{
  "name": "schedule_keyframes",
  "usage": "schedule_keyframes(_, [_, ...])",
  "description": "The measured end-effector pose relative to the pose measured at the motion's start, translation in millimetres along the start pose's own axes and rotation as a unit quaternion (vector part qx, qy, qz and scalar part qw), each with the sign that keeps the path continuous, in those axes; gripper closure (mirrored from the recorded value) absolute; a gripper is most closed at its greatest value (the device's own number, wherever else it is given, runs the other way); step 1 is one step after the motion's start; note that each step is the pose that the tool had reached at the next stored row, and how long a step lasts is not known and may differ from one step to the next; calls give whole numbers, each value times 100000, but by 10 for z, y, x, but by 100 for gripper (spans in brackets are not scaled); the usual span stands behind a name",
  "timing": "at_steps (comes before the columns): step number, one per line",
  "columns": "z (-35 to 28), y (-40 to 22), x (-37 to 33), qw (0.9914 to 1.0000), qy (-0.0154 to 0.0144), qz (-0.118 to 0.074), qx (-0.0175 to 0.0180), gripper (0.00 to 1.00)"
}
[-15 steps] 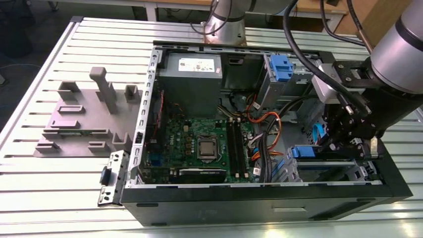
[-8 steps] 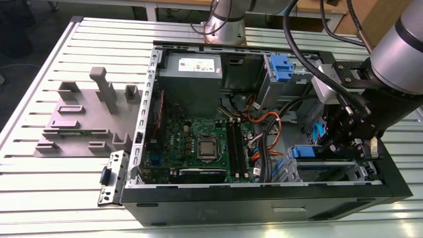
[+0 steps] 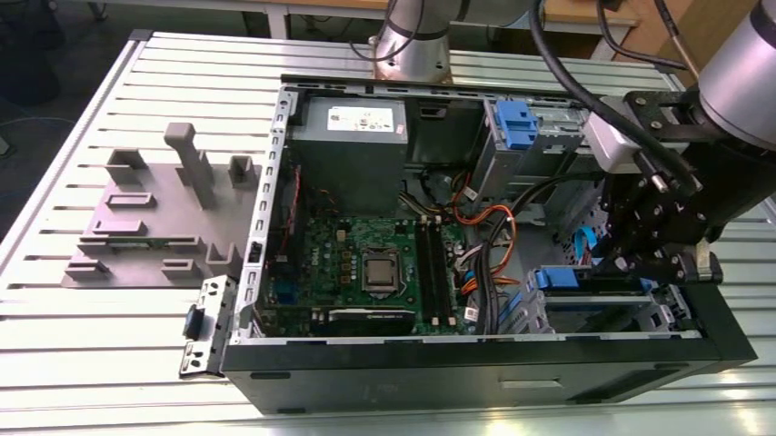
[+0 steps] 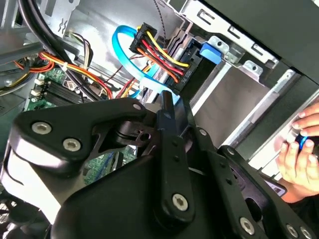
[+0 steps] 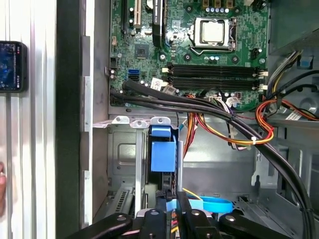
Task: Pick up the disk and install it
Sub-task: 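Insert the second disk wire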
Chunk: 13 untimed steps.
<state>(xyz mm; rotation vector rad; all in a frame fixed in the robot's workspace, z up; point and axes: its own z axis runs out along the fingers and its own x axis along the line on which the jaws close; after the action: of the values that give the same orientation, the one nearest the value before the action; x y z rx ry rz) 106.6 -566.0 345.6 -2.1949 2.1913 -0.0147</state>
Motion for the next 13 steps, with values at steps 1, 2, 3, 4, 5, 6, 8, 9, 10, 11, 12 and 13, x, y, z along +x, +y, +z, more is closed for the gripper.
schedule_keyframes(1, [-3,0,0,100000,-14,0,-8,77])
schedule_keyframes(2, [-3,-1,0,100000,-17,-3,-9,77])
schedule_keyframes(3, [-3,-1,0,100000,-19,-1,-10,77])
schedule_keyframes(4, [-3,-1,-1,100000,-17,-3,-11,78])
schedule_keyframes(5, [-3,-1,-1,100000,-21,-2,-10,78])
schedule_keyframes(6, [-4,-1,-1,100000,-16,-3,-10,85])
schedule_keyframes(8, [-4,-1,-1,100000,-18,-2,-12,85])
schedule_keyframes(9, [-4,-1,-1,100000,-20,-1,-10,85])
schedule_keyframes(10, [-4,-1,-1,100000,-24,-2,-11,85])
schedule_keyframes(11, [-4,-1,-1,100000,-24,-1,-10,85])
schedule_keyframes(12, [-4,-1,-1,100000,-27,-2,-10,85])
schedule_keyframes(13, [-4,-1,-1,100000,-31,-1,-10,85])
